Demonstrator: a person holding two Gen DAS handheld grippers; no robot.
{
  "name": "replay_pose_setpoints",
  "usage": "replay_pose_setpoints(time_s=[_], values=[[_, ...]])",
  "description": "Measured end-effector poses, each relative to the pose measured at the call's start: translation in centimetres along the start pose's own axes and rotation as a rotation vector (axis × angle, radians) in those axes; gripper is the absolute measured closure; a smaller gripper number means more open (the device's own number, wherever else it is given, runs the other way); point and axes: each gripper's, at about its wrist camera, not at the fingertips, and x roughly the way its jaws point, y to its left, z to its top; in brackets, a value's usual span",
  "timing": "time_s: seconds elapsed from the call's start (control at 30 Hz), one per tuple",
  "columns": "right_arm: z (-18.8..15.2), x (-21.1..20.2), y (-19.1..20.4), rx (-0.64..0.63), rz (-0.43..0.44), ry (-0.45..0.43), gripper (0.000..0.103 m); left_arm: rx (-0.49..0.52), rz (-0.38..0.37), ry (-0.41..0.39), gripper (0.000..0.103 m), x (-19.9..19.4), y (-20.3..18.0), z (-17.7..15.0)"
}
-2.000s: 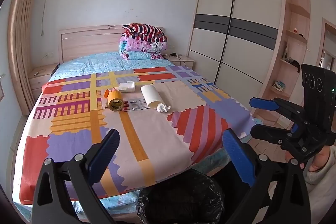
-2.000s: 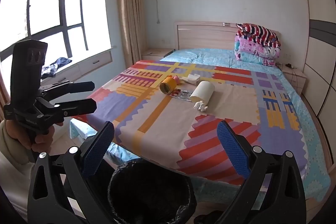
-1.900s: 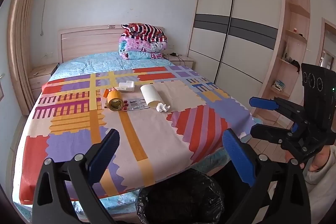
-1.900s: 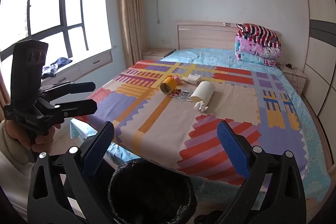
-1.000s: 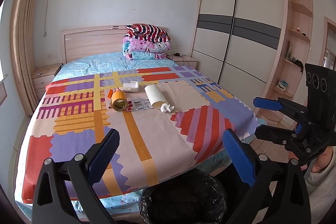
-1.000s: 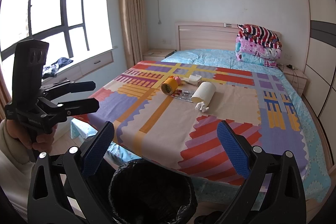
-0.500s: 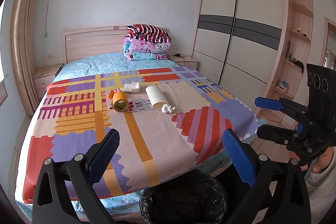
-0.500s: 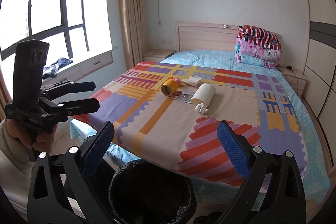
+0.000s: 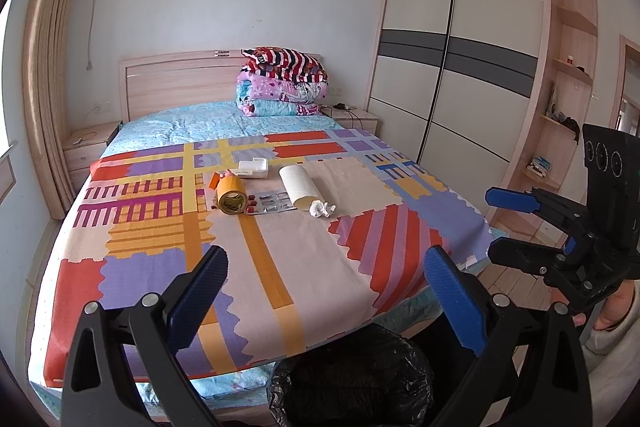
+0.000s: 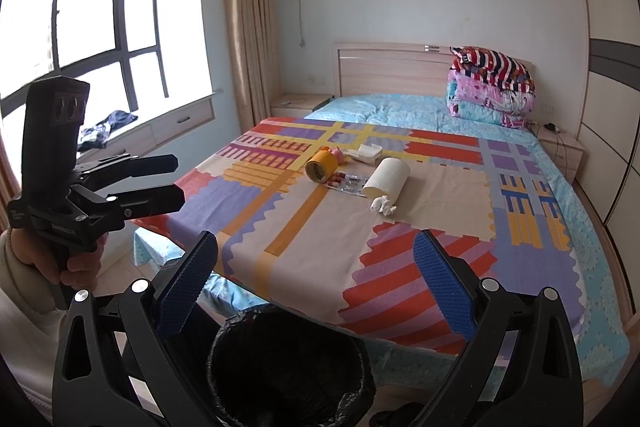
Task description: Collect trash
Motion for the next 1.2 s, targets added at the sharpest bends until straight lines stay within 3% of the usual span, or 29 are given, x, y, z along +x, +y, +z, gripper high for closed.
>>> replay_pose_setpoints(time_s=[0.83, 1.2], values=[[-0.1, 0.1, -0.1, 0.011, -0.001, 0.0, 0.004, -0.004, 0.005, 0.001, 0.008, -0.2, 0.0, 0.1], [-0.5, 2.2, -0.8, 0.035, 0.004, 0.035, 0.004, -0.024, 0.018, 0.024, 0.008, 1.5, 1.4, 0.0]])
